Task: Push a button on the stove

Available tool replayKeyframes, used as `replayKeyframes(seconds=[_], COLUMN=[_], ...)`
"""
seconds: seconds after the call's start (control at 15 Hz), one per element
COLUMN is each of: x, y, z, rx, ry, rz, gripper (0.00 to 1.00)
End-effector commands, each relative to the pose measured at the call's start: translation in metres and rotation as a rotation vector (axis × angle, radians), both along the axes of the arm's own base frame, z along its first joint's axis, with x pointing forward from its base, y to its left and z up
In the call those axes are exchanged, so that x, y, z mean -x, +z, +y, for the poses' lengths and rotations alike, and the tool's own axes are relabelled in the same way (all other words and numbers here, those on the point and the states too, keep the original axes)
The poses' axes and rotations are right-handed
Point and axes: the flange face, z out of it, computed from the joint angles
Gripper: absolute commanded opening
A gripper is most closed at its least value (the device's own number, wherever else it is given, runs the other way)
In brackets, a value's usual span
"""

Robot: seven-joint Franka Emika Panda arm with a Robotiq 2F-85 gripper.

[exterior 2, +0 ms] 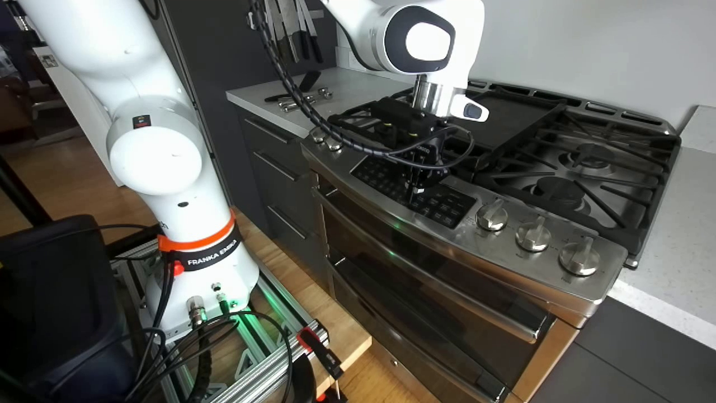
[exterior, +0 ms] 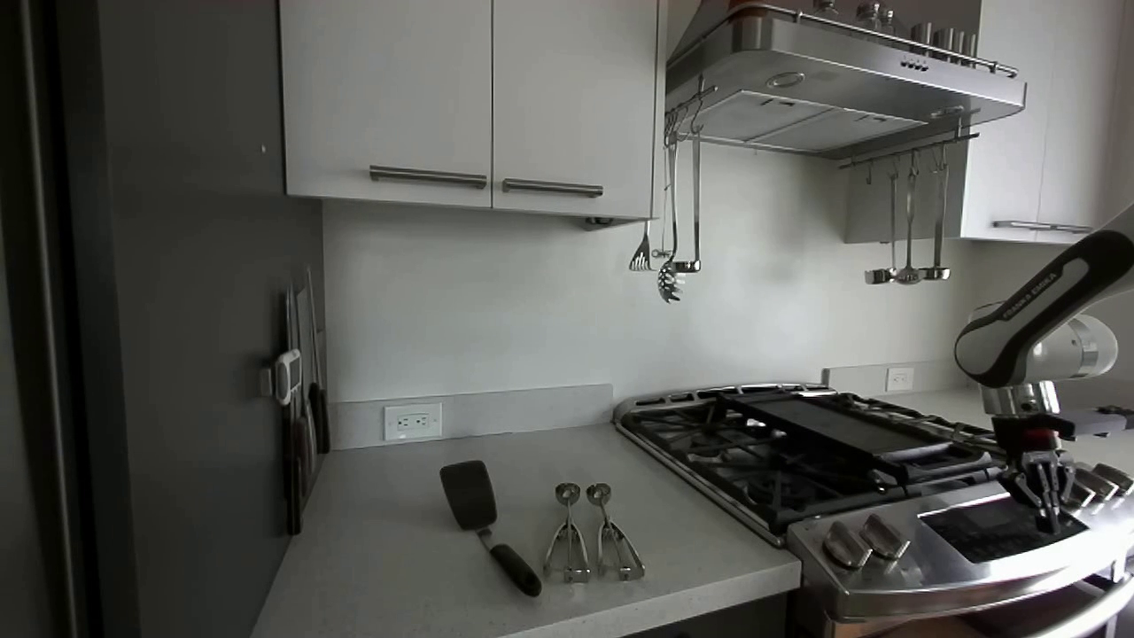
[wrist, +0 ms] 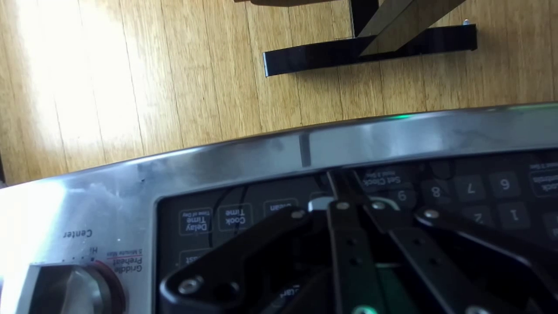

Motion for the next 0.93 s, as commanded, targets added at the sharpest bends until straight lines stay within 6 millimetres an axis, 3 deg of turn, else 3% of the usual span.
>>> replayKeyframes(seconds=[0.0,0.87], x=[0.000,-0.006], y=[-0.004,-0.021], z=[-0.004,-0.010], rx=[0.003,0.015], ry=[-0.017,-0.017], rz=[0.000,-0.010], gripper=[0.00,0.00])
